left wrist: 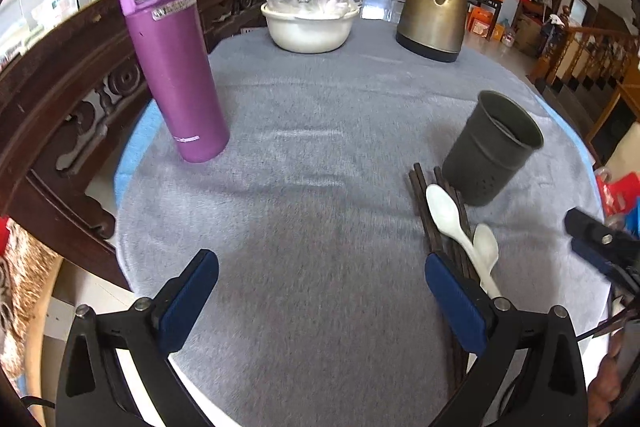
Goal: Organize utensils
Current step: 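Lower the right tool onto the two white spoons and close it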
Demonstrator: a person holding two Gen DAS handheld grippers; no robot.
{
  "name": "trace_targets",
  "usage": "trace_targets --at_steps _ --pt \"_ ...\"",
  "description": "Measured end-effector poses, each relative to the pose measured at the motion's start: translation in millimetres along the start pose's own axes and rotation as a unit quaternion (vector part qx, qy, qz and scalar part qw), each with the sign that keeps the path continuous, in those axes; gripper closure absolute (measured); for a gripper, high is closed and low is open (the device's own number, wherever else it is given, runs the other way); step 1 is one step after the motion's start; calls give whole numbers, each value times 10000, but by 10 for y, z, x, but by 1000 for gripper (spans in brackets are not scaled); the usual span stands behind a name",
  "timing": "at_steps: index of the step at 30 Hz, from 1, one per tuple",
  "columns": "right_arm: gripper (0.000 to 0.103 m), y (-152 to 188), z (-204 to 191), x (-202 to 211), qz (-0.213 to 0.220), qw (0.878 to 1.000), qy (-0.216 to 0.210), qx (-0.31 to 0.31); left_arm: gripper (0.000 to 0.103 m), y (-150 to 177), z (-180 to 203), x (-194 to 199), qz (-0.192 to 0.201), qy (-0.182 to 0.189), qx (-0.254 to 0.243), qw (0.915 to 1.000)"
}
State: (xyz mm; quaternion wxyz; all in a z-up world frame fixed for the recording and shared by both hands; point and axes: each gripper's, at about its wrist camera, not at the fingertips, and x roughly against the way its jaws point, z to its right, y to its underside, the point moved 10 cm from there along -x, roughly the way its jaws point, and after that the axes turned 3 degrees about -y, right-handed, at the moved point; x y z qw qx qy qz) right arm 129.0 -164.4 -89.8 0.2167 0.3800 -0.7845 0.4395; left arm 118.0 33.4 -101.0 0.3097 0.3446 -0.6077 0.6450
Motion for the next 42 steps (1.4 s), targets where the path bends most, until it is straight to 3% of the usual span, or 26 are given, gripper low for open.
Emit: trace_targets --at_steps 4,7,18,23,25,26,30,35,42 --pt "37 33 120 -270 -466 9961 -308 -687 20 -93 59 -125 -267 382 262 9986" --pt "37 50 210 -394 -671 9893 -503 -1196 30 -163 126 -204 -449 680 449 9957" --pt "39 69 142 -651 -1180 9741 -855 -1732 32 -217 545 -539 -1124 1355 597 9826" --pt "53 193 149 -855 -1524 9682 -715 -1852 32 -211 633 -743 -1344 1362 678 9792" --pt "62 233 168 -912 -1579 9669 -689 -1882 38 -209 655 -814 -1407 1358 718 9781" --pt "64 242 167 -928 -1551 9676 -671 -1878 45 -199 680 -854 -1462 1374 715 9771" --pt "79 232 188 -954 -1478 9709 -633 -1772 56 -218 753 -914 -1467 1369 650 9775" --pt "80 210 261 -886 -1233 9767 -647 -1633 82 -217 909 -963 -1517 1445 509 9765" --pt "80 131 486 -618 -773 9827 -484 -1614 99 -213 1029 -878 -1255 1339 284 9826"
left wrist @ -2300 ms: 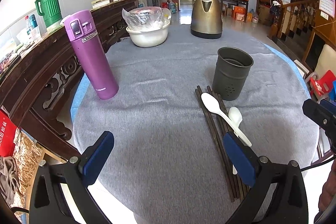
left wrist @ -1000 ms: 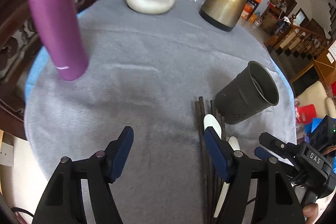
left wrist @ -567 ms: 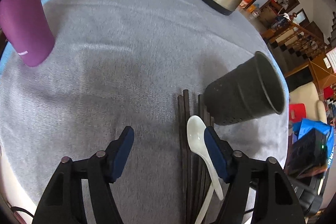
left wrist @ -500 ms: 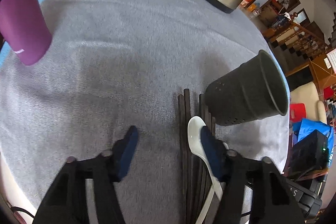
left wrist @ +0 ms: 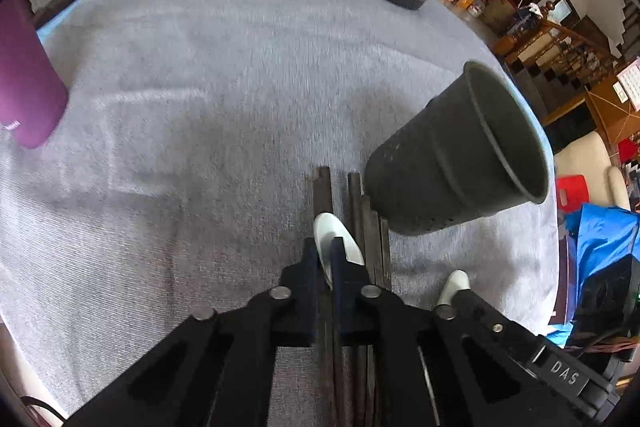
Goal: Organize utensils
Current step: 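Lower the right tool onto the two white spoons and close it, then lift the spoons with the right tool and drop them into the gray cup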
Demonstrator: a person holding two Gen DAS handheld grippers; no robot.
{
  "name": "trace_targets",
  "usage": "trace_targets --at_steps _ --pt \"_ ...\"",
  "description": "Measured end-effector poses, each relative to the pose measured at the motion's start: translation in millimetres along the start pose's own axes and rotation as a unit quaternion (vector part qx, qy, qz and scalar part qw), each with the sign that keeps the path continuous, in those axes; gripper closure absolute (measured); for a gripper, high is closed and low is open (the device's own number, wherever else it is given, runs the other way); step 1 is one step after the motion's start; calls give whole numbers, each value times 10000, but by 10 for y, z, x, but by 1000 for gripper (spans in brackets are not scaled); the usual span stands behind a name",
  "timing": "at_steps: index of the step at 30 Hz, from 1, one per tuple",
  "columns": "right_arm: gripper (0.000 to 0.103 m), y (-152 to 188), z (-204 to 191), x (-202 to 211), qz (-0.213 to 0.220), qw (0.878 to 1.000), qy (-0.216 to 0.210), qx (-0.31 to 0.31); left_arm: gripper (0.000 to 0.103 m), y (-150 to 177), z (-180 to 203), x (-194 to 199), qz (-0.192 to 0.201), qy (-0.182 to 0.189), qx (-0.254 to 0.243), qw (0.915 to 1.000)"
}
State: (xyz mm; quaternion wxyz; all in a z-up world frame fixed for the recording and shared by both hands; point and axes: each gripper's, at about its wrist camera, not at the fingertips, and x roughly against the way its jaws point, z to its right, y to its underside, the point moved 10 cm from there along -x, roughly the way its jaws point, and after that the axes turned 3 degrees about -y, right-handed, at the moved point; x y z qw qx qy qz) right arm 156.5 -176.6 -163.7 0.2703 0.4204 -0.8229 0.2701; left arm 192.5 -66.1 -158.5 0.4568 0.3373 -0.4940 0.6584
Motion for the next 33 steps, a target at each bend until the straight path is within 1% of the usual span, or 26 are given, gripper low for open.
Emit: trace_targets --at_steps 5,7,9,11,13,14,16,20,21,23,24,25,27,28,29,30,32,33 --pt "80 -94 44 240 292 9995 -103 9 100 -82 -14 190 301 -88 -227 9993" --pt "80 -160 -13 362 498 9984 -269 65 100 -104 4 297 429 -52 -291 9986" --pt "80 -253 -72 459 683 9969 -358 162 100 -168 54 486 659 -48 -415 9970" --pt "80 -391 -220 579 946 9938 -501 301 100 -252 131 680 906 22 -530 9945" --pt "80 -520 -408 699 1182 9902 -592 455 100 -371 214 904 1203 115 -638 9906" --pt "80 -548 -442 761 1269 9888 -605 506 100 -473 271 1034 1389 146 -688 9878" --pt "80 -721 -614 886 1568 9829 -724 635 100 -640 351 1205 1659 187 -714 9834" --pt "80 -1098 -962 1055 2286 9650 -903 917 100 -1001 514 1439 2351 -33 -742 9691" --pt "80 -1147 -997 1084 2407 9615 -922 956 100 -1086 555 1486 2561 -97 -745 9637" --pt "80 -1323 -1149 1155 2853 9472 -987 1084 100 -1198 639 1533 2953 -234 -785 9519" --pt "80 -1379 -1234 1124 2988 9426 -968 1134 100 -1236 654 1515 3112 -305 -818 9463" --pt "80 -1451 -1303 1124 3199 9345 -932 1251 100 -1279 681 1500 3290 -417 -865 9394" --pt "80 -1496 -1382 1087 3351 9275 -838 1432 99 -1315 746 1483 3567 -636 -978 9269" --pt "80 -1511 -1420 1029 3388 9252 -730 1547 99 -1323 783 1439 3608 -699 -1041 9242" --pt "80 -1507 -1449 952 3399 9232 -601 1689 99 -1327 808 1360 3582 -762 -1107 9239" --pt "80 -1489 -1460 929 3397 9217 -515 1800 99 -1315 813 1271 3519 -791 -1154 9255" --pt "80 -1416 -1466 764 3296 9193 -252 2134 99 -1256 775 1065 3279 -772 -1234 9334" --pt "80 -1379 -1446 705 3227 9196 -191 2234 99 -1208 753 998 3154 -745 -1263 9375"
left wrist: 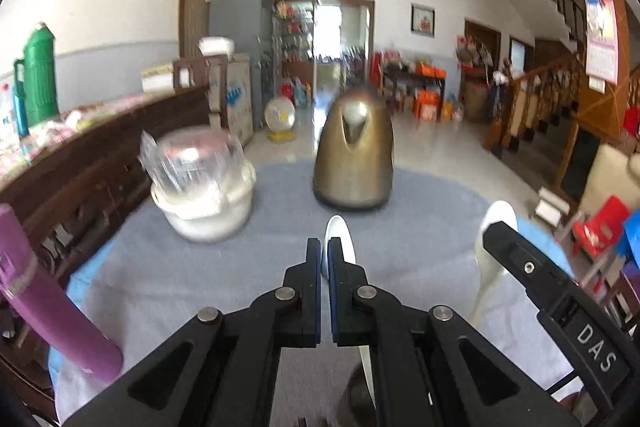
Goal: Organize utensils
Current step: 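Lift the spoons with the right tool and drop them into the gray cup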
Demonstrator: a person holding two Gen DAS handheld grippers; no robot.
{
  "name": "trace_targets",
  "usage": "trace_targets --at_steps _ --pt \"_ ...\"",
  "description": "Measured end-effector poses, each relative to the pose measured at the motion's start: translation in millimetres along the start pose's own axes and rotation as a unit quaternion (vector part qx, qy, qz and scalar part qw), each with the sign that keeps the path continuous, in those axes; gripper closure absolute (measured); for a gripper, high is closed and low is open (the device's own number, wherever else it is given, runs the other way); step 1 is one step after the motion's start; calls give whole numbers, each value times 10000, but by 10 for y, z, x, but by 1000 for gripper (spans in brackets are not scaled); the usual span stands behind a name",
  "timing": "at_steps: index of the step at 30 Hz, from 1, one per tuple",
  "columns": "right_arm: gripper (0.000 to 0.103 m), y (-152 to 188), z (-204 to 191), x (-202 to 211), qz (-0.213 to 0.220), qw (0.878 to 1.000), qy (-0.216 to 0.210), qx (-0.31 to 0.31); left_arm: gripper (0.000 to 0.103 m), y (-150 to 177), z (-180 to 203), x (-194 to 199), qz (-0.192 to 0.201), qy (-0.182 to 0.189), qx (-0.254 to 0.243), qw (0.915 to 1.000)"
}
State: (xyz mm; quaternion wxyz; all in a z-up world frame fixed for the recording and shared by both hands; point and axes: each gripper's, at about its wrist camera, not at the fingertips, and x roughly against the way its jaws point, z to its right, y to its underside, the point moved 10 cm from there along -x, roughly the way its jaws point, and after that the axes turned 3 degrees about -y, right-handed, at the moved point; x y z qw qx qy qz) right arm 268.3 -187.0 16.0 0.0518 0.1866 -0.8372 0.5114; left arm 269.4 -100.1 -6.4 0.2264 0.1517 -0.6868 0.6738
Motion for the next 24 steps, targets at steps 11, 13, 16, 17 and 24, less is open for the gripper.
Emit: trace_targets --at_steps 11,13,16,17,24 --pt "78 291 112 450 -363 9989 -243 -152 58 160 -235 594 -85 177 9 9998" --pt "78 256 142 671 -209 9992 -235 -241 54 207 -306 771 -71 170 68 9998" --pt "78 296 121 907 -276 9995 -114 -105 47 345 -360 931 -175 61 18 9998" --pt "78 339 107 956 -373 9993 -17 17 42 412 -360 990 -233 25 -29 9997" --pt "52 648 49 1223 -1293 9860 757 728 36 1025 -250 1218 -936 82 -194 9954"
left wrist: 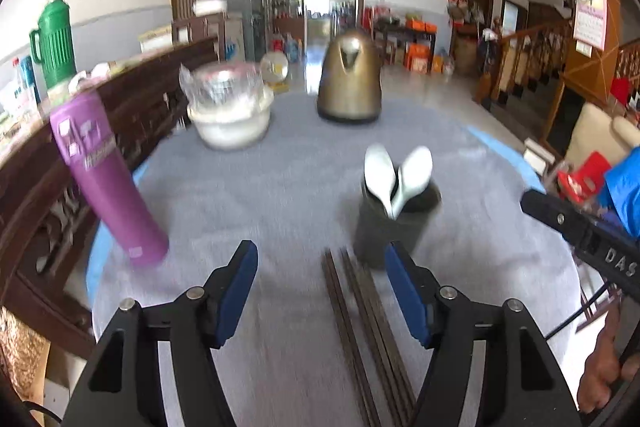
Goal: Organize utensils
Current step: 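Lift the spoons with the right tool and drop them into the gray cup, then move the open right tool down to the dark chopsticks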
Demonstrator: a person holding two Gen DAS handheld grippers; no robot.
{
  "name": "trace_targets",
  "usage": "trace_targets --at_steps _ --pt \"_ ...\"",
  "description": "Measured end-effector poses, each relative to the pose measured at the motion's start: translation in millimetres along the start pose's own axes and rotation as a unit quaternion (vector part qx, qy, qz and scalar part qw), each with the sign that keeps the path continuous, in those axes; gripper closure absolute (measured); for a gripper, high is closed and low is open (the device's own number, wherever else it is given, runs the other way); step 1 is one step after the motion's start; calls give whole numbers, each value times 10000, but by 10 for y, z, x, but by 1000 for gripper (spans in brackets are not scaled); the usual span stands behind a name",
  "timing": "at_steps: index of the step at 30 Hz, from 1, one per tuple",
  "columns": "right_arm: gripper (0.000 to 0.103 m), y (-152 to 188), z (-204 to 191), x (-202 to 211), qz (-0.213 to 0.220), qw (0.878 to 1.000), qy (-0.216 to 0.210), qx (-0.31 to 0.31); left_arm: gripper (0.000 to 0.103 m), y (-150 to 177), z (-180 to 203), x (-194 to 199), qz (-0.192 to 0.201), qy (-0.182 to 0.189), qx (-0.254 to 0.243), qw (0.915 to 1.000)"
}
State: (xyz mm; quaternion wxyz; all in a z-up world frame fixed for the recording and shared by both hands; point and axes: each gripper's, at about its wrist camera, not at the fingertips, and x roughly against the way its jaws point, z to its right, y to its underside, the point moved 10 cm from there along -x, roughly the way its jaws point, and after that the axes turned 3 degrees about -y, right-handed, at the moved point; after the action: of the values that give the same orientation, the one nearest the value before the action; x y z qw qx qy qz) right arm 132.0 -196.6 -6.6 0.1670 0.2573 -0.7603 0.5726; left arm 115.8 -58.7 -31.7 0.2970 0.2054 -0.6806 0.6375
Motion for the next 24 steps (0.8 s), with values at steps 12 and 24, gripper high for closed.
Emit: trace_targets --at_steps 12,24 --pt "41 175 78 312 -122 9964 691 484 35 366 112 40 -429 -111 -160 9989" --pt "41 265 94 299 -230 9966 632 481 35 439 122 -44 -633 -180 -138 9977"
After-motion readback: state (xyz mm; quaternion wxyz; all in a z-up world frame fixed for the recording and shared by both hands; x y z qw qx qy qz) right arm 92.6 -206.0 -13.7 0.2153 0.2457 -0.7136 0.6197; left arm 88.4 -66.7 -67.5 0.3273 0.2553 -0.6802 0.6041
